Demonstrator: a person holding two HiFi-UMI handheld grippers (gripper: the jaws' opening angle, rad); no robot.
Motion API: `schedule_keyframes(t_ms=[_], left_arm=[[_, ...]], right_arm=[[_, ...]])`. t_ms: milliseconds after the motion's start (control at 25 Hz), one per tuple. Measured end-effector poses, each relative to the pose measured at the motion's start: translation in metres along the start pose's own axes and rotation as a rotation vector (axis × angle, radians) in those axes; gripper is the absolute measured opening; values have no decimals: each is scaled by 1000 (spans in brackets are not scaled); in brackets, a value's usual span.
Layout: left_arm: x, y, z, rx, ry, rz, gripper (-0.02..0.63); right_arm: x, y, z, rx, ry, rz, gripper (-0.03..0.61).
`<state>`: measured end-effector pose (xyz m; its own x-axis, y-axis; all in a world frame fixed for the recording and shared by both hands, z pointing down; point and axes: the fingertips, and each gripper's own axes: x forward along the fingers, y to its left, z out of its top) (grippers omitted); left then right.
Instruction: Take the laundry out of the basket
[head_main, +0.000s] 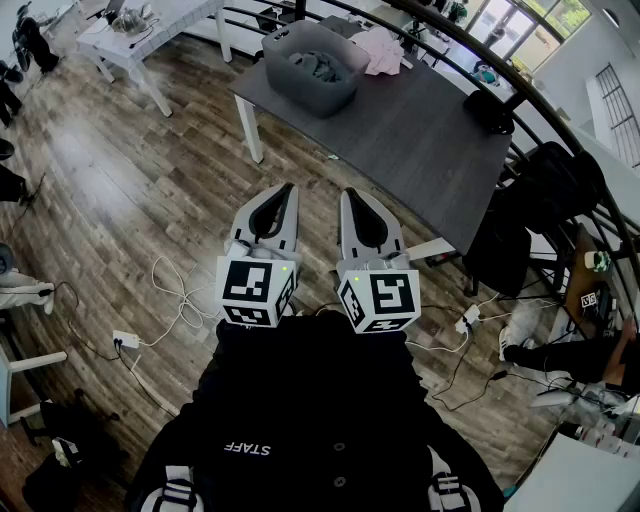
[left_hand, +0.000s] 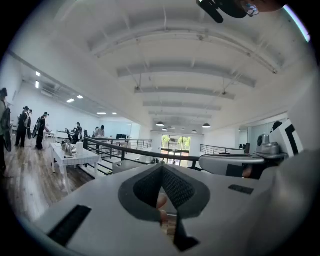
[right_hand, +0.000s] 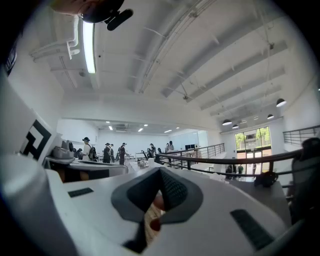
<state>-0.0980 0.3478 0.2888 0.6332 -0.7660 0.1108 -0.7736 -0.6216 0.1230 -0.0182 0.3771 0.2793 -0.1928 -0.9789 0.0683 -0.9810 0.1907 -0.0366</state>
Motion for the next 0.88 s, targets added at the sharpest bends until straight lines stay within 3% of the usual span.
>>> schedule_keyframes(t_ms=[280,880], left_arm=[[-3,21,-9,7,2,6,2],[-19,79,-64,-57,98,15,2]], right_arm=[[6,4,-7,44,-33,-38,14],[17,-7,-52,90,69,-175,14]])
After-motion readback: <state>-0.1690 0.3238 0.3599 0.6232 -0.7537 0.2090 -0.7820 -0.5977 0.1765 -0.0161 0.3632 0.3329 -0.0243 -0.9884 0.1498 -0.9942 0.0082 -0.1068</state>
